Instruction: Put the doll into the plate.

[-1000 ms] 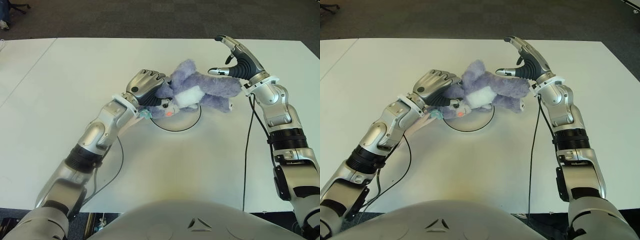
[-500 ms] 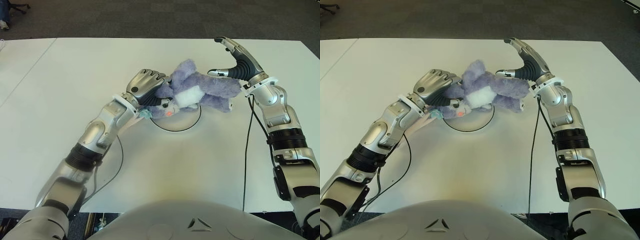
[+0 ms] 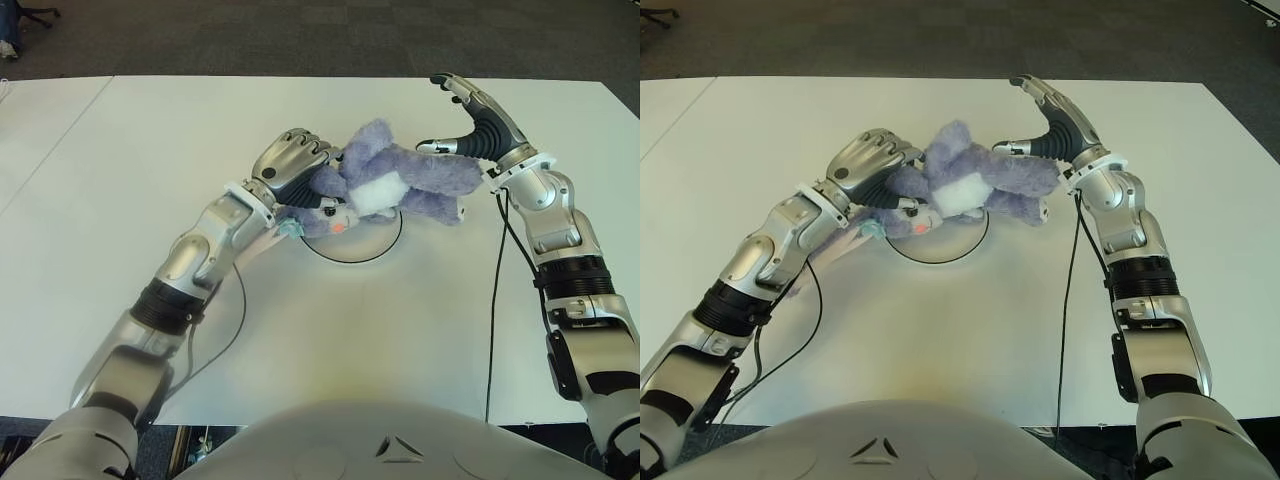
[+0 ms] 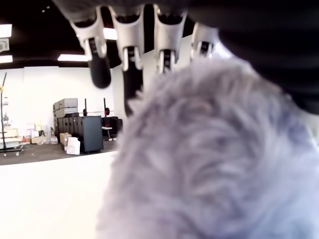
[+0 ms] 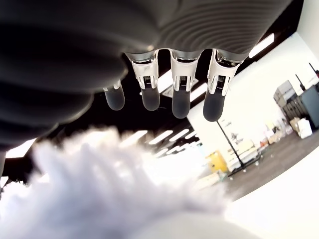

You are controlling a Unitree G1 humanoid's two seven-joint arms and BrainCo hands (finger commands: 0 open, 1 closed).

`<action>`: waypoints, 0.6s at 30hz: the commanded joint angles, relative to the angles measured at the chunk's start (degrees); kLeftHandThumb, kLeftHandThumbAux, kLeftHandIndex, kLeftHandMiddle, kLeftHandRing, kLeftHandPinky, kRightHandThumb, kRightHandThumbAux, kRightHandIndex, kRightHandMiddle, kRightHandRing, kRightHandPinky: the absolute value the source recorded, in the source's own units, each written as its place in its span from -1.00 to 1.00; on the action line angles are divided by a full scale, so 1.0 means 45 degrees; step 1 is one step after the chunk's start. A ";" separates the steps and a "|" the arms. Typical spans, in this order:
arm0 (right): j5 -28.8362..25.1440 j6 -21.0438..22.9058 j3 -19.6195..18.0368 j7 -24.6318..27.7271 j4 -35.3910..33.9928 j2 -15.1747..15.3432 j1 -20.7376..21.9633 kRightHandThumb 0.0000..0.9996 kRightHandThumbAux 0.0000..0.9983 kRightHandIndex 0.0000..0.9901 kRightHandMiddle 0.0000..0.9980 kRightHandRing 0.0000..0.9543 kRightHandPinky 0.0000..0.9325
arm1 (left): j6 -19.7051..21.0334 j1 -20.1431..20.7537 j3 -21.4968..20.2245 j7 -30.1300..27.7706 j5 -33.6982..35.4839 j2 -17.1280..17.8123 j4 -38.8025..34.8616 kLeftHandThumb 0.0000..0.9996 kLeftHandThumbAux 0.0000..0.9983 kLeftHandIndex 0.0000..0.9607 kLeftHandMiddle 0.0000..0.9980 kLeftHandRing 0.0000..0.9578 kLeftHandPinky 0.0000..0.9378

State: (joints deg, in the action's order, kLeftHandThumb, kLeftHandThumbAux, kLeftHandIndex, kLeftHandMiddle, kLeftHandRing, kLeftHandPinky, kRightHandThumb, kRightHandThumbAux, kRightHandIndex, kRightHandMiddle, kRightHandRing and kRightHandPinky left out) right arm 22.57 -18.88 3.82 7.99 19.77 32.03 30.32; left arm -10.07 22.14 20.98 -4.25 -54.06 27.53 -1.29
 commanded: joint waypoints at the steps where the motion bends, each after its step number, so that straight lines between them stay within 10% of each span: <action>1: -0.0311 0.0461 -0.0081 0.0369 0.0369 0.0039 0.0392 -0.98 -0.14 -1.00 -0.90 -0.86 -0.81 | -0.0065 0.0353 -0.0163 0.0026 0.0243 0.0154 0.0786 -0.96 -0.05 -0.95 -0.18 -0.22 -0.47; 13: -0.0582 0.0683 -0.0451 0.0556 0.1366 0.0701 0.1554 -1.00 -0.10 -1.00 -0.84 -0.83 -0.82 | -0.0165 0.2884 -0.1630 -0.0134 0.1562 0.0972 0.2010 -1.00 -0.04 -0.90 -0.05 -0.06 -0.26; 18: -0.1021 0.0811 -0.0818 0.0904 0.1820 0.1147 0.2438 -1.00 -0.13 -1.00 -0.89 -0.89 -0.90 | -0.0019 0.3381 -0.2149 0.0530 0.1556 0.1274 0.2184 -1.00 -0.07 -0.86 -0.29 -0.19 -0.08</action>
State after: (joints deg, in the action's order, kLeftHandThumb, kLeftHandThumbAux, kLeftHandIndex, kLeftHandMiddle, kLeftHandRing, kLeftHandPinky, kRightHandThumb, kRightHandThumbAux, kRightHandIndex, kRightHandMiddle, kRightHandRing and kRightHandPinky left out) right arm 19.60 -16.13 1.60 10.96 26.92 35.41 37.99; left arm -10.53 36.51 12.43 -3.36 -47.37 32.41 7.46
